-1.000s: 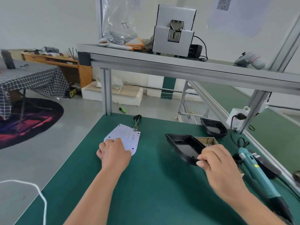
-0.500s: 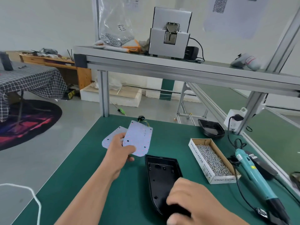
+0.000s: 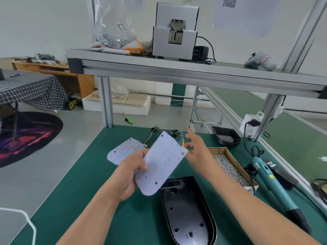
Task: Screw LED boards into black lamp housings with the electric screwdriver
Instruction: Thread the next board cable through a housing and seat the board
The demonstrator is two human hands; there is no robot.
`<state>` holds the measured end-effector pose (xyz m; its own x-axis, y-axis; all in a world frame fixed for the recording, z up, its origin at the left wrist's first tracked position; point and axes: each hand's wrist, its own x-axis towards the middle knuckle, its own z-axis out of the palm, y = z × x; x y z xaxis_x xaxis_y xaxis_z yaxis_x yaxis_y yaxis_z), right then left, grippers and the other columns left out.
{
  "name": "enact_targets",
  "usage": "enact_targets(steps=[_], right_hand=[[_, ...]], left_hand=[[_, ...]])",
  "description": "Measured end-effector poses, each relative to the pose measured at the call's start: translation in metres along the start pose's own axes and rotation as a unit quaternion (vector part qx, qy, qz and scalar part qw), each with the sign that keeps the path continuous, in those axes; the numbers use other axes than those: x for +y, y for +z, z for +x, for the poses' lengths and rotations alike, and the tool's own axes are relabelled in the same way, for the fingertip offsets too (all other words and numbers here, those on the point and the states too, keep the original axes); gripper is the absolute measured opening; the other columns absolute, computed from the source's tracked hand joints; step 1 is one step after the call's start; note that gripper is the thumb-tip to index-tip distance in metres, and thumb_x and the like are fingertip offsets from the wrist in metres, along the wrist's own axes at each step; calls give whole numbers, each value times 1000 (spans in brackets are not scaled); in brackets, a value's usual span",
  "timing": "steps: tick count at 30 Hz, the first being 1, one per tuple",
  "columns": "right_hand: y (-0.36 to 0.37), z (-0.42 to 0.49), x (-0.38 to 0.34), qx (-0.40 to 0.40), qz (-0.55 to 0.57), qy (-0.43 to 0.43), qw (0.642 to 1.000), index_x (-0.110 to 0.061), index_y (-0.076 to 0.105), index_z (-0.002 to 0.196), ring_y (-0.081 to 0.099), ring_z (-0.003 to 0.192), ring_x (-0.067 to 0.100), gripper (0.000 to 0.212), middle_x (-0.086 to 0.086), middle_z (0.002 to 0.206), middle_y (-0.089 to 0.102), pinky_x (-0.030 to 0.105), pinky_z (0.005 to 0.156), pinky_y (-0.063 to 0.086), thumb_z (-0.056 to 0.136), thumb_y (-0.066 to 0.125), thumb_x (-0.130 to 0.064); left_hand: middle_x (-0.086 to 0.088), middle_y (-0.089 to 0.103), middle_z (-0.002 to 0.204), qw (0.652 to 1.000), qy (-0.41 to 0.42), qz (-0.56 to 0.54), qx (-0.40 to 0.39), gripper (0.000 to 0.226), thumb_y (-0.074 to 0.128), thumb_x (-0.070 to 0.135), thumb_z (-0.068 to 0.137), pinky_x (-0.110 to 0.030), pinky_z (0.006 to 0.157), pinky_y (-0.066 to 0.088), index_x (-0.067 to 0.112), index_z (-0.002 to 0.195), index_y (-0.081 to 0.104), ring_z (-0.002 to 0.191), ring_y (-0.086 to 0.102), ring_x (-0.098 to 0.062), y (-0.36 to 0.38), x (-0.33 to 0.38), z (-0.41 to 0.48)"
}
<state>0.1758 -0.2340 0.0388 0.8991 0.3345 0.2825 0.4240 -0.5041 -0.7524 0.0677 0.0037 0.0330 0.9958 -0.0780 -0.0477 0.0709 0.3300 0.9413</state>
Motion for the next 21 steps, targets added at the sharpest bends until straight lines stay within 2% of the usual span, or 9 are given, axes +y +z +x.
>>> enact_targets(steps=[3,6,7,9,11,13,16,19,21], right_hand=[[0,23,-23,-49,-10,-55,997,-33,22,166,55,116,11,82,2,150,39,14,101,43,98,67,-20],[5,36,-39,-156,-1,-93,983,-2,44,156,60,88,20,53,15,138,48,12,84,48,104,56,-4],[6,37,-41,-156,-38,-97,982,6,47,151,59,79,16,47,14,122,55,14,76,50,105,53,-2],[7,27,-37,-160,-44,-6,986,8,53,144,60,74,3,41,0,100,61,11,67,50,106,53,-5],[6,4,-32,-130,-33,42,990,0,63,133,59,79,5,29,-3,98,60,13,74,51,106,57,-5],[5,-15,-32,-51,-11,-39,998,-17,68,106,58,75,10,9,-5,87,67,25,74,52,105,62,-11],[7,-31,-41,17,65,-112,991,-27,63,95,55,66,6,14,-3,76,71,20,66,44,107,61,-36],[12,-45,-55,7,148,-139,979,-31,64,99,56,69,4,23,-2,79,71,17,69,44,105,58,-52],[17,-48,-66,-13,141,-159,977,-29,64,101,59,72,5,24,-3,82,71,20,72,47,105,58,-51]], left_hand=[[-17,71,103,993,-30,22,-111,45,60,13,62,-33,70,50,12,104,77,84,67,-30,0,2,-6],[-18,71,101,985,-38,23,-166,40,65,8,68,-31,70,54,6,107,75,80,69,-28,4,1,-9],[-18,71,101,987,-33,17,-159,35,64,6,72,-32,71,54,6,105,76,80,68,-28,5,1,-9],[-20,72,105,992,-18,-9,-123,30,66,8,81,-33,75,56,3,109,74,86,69,-30,4,0,-7],[-21,73,118,994,-1,-74,-82,37,71,15,89,-37,79,61,-3,122,70,96,72,-32,2,0,-2],[-15,75,118,985,15,-165,-43,40,70,17,96,-34,71,62,-3,130,66,94,75,-25,3,1,2],[-13,76,111,975,2,-213,60,37,60,23,100,-30,59,61,1,130,65,93,75,-23,1,0,9],[-23,70,132,978,-30,-185,87,36,50,23,110,-46,78,66,0,133,64,115,73,-35,-3,-8,14],[-22,67,139,983,-42,-173,31,40,46,26,112,-56,97,60,2,139,61,126,67,-42,-1,-11,13]])
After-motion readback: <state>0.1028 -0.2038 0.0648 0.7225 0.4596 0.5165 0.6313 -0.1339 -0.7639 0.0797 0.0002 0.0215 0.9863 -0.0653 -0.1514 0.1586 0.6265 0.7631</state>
